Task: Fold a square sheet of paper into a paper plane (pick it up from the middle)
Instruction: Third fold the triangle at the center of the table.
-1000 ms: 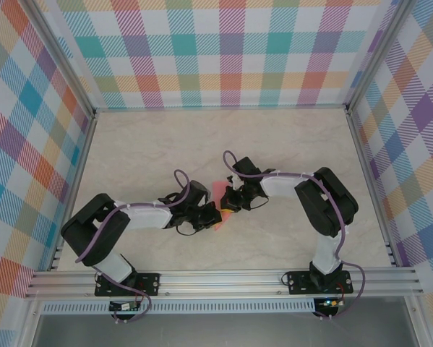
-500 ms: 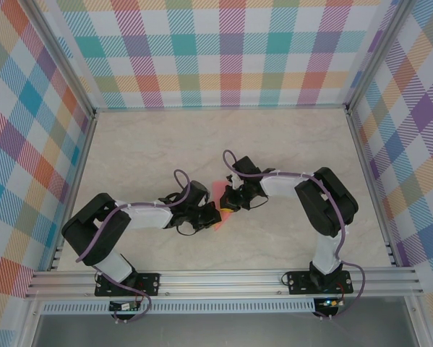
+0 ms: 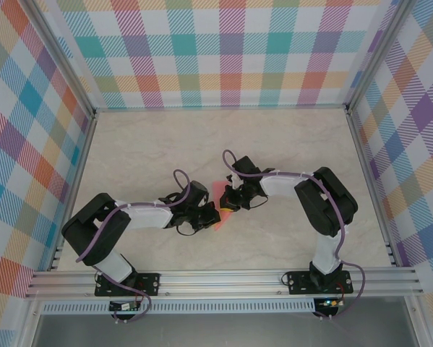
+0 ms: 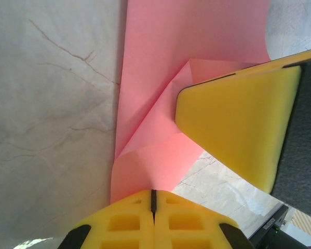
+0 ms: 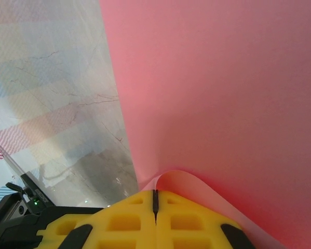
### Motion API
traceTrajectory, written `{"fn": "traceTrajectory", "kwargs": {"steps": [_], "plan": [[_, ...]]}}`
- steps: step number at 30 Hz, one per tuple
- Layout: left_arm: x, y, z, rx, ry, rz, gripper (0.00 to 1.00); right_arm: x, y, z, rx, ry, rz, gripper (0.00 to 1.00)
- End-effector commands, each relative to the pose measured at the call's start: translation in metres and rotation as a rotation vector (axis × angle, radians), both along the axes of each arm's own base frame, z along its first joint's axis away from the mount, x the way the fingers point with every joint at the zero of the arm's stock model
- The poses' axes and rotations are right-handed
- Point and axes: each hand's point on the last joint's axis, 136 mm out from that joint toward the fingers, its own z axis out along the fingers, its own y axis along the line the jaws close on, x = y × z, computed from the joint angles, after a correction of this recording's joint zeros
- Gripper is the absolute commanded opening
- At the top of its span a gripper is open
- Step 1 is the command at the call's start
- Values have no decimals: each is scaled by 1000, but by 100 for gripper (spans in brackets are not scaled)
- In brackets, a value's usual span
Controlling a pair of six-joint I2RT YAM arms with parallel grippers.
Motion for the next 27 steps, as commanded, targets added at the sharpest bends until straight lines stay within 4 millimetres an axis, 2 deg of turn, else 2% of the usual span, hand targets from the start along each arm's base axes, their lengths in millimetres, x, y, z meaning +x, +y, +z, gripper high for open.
{"fn": "traceTrajectory", "kwargs": {"steps": [1,13,27], "plan": [[1,-3,5,10,-18,-9,3,2,2,-3,-14,-5,9,0],[2,-10,14,-27,-32,-27,3,2,1,-6,-28,-1,5,0],[-1,-13,3,-23,2,-45,3,0,0,-9,-33,10,13,0]]}}
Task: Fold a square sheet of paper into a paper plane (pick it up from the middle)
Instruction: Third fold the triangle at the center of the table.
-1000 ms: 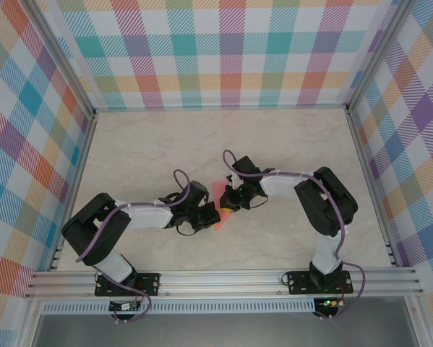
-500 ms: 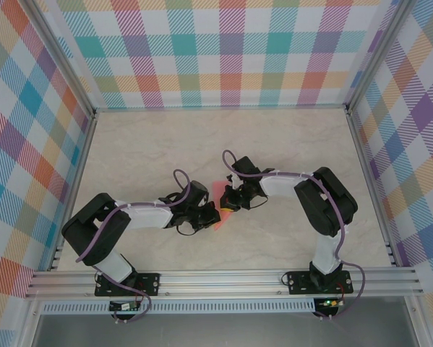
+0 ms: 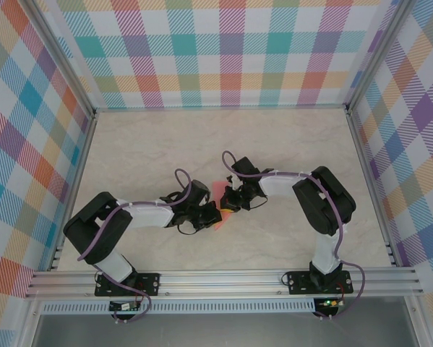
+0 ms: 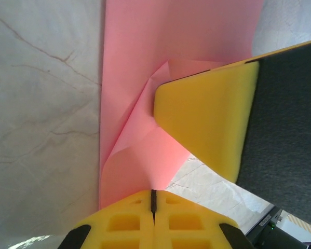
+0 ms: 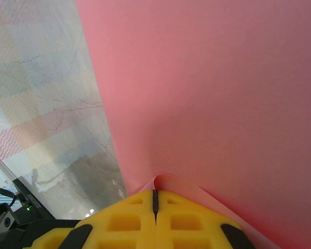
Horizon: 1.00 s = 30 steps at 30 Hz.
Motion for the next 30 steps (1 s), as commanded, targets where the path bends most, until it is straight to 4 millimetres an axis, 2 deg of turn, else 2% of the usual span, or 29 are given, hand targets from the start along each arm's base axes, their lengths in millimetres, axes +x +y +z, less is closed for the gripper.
{"fn": "traceTrajectory", "kwargs": {"steps": [1,17,21,26,30], "plan": [[-2,-8,1,-8,-5,-31,3,-1,2,-2,-10,6,19,0],[-6,-2,-12,37,25,-28,3,-2,1,-4,-18,13,18,0],[-8,6,-18,79,37,-15,2,-1,2,-1,-13,10,18,1],[-12,14,-27,127,63,-4,2,5,2,16,-5,-24,14,12],[-14,20,-31,151,71,7,1,14,-10,36,-19,-96,-37,28]]}}
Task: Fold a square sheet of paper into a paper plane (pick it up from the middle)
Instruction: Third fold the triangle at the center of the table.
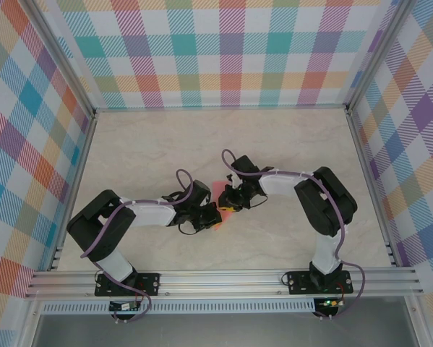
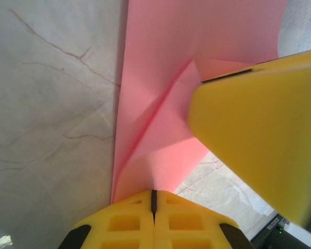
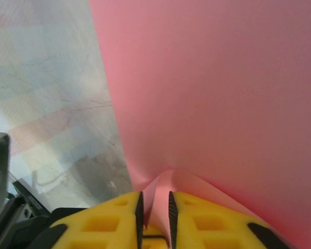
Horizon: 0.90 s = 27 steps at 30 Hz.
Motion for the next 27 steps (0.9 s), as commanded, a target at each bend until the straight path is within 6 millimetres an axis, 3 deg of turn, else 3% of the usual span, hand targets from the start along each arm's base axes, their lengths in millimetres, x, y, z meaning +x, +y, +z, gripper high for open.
{"fn": "traceTrajectory", "kwargs": {"steps": [1,6,14,27], "plan": [[-13,19,-23,124,50,7,0,10,-12,29,-8,-92,-37,31],[-18,27,-32,180,92,23,0,5,-23,34,-11,-129,-60,35],[-18,30,-33,191,99,40,0,-16,-12,23,53,-79,-5,9],[-18,30,-35,201,107,40,0,-27,-11,-3,0,-32,28,4]]}}
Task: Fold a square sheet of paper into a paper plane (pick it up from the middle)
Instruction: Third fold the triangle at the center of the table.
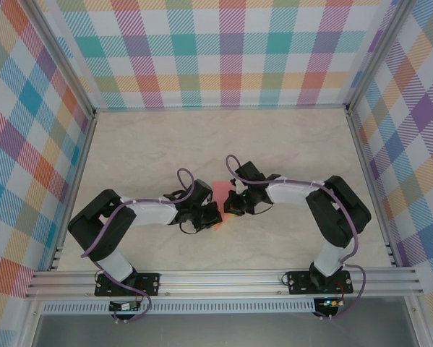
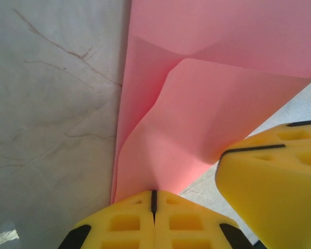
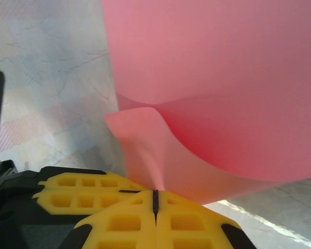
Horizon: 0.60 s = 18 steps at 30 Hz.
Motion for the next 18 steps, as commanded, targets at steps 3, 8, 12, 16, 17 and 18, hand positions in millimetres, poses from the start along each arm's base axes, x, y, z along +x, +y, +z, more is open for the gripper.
{"fn": "traceTrajectory", "kwargs": {"steps": [3,8,12,16,17,18], "plan": [[-19,31,-35,174,94,34,0,-3,1,-9,-6,10,24,4],[-19,32,-35,184,98,34,0,-1,-1,-13,-24,8,21,4],[-19,34,-36,197,101,37,0,-1,-2,-18,-39,6,24,4],[-20,36,-37,206,104,37,0,0,-3,-20,-50,2,25,3],[-21,36,-37,209,105,37,0,0,-3,-20,-51,1,27,4],[-21,37,-37,214,107,39,0,1,-4,-20,-53,0,28,3]]}}
